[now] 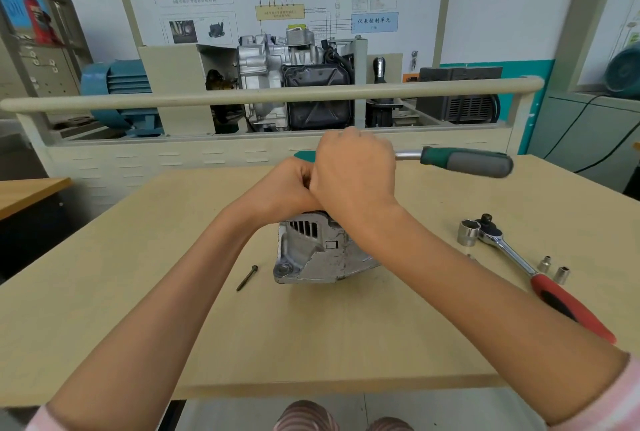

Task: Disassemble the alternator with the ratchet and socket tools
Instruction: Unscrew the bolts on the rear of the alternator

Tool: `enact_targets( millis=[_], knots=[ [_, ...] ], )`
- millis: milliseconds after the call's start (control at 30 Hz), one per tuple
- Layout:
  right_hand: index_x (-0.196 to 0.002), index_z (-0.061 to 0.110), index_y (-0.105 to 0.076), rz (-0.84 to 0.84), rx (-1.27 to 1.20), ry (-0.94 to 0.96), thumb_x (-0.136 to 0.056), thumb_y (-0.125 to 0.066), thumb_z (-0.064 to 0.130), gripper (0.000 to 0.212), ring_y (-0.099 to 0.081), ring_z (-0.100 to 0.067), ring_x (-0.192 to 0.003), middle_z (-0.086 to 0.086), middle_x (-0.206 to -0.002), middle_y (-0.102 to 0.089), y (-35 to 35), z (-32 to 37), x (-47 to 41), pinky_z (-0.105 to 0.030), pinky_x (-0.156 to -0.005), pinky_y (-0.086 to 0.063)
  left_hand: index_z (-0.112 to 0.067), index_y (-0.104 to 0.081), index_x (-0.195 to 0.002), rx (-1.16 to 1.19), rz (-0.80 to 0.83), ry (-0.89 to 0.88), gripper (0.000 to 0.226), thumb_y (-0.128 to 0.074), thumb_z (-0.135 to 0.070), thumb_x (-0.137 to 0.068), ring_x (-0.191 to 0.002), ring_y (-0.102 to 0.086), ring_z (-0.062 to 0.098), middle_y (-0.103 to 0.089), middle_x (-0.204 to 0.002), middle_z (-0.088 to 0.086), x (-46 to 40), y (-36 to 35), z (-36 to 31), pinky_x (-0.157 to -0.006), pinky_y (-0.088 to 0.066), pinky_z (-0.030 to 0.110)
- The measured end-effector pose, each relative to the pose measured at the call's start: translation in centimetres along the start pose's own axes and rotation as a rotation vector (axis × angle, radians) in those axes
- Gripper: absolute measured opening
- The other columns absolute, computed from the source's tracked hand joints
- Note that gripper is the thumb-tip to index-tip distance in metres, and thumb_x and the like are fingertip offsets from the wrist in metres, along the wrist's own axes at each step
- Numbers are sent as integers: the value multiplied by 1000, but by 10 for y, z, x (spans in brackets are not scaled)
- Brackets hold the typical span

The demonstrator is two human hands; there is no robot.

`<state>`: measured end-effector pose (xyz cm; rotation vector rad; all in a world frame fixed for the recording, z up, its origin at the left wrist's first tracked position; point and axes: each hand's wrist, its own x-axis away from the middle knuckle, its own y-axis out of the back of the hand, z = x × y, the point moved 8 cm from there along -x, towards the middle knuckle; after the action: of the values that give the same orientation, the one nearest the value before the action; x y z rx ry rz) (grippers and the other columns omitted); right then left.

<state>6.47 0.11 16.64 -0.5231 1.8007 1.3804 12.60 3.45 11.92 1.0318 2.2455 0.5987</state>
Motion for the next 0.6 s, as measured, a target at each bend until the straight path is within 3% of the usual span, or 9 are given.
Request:
enact_targets(
  millis=[100, 200, 267, 367, 433, 500, 600],
  knots=[
    [-95, 9, -57, -14, -11, 45, -87, -41, 22, 22, -54, -26, -80, -9, -93, -60, 3, 4, -1, -33, -64, -25, -29, -53, -34, -24, 12, 38, 55, -65, 7, -75, -38, -41, -4, -46, -36, -16, 0, -2, 3, -41, -29, 4],
    [-78, 13, -55, -53, -194, 104, -89, -42, 24, 20, -50, -24, -74, -4, -75, -53, 5, -1, -1, -32, -66, -25, -28, -68, -62, 4, 34, 33, 30, -70, -2, -77, -56, -59, -5, -66, -57, -11, 4, 0, 2, -51, -43, 7],
    [-65, 15, -44, -40, -428, 108, -88, -48, 20, 24, -43, -20, -65, 2, -63, -41, 4, -6, -1, -34, -65, -31, -8, -71, -83, 17, 53, 28, 5, -70, -5, -79, -69, -65, 2, -72, -77, 4, 5, -2, 0, -61, -51, 13],
    [-62, 14, -41, -54, -653, 151, -86, -53, 13, 27, -41, -18, -64, 3, -61, -38, 12, -8, 2, -30, -64, -29, 8, -67, -88, 24, 21, 23, 15, -70, -3, -79, -74, -63, 15, -68, -85, 24, 4, 1, 1, -69, -52, 22],
    [-67, 13, -49, -25, -486, 164, -88, -49, 16, 21, -49, -24, -70, -4, -67, -47, 9, -3, 2, -29, -66, -25, 3, -67, -74, -4, -14, 37, 7, -72, -1, -76, -62, -60, 7, -69, -68, 11, 3, 2, 2, -60, -51, 21],
    [-87, 9, -57, 2, -138, 82, -89, -42, 18, 17, -54, -28, -86, -10, -88, -58, 3, 2, 1, -33, -69, -24, -9, -55, -51, -38, -60, 35, 30, -69, 6, -74, -42, -45, 1, -53, -42, -7, 0, 4, 4, -44, -38, 15],
    [-103, 8, -52, 2, 29, -33, -88, -38, 14, 21, -53, -28, -95, -11, -104, -56, 0, 3, 6, -34, -70, -22, -8, -41, -46, -73, -75, 33, 39, -62, 12, -74, -37, -31, 3, -38, -37, -10, -1, 2, 6, -40, -25, 9]
  ],
)
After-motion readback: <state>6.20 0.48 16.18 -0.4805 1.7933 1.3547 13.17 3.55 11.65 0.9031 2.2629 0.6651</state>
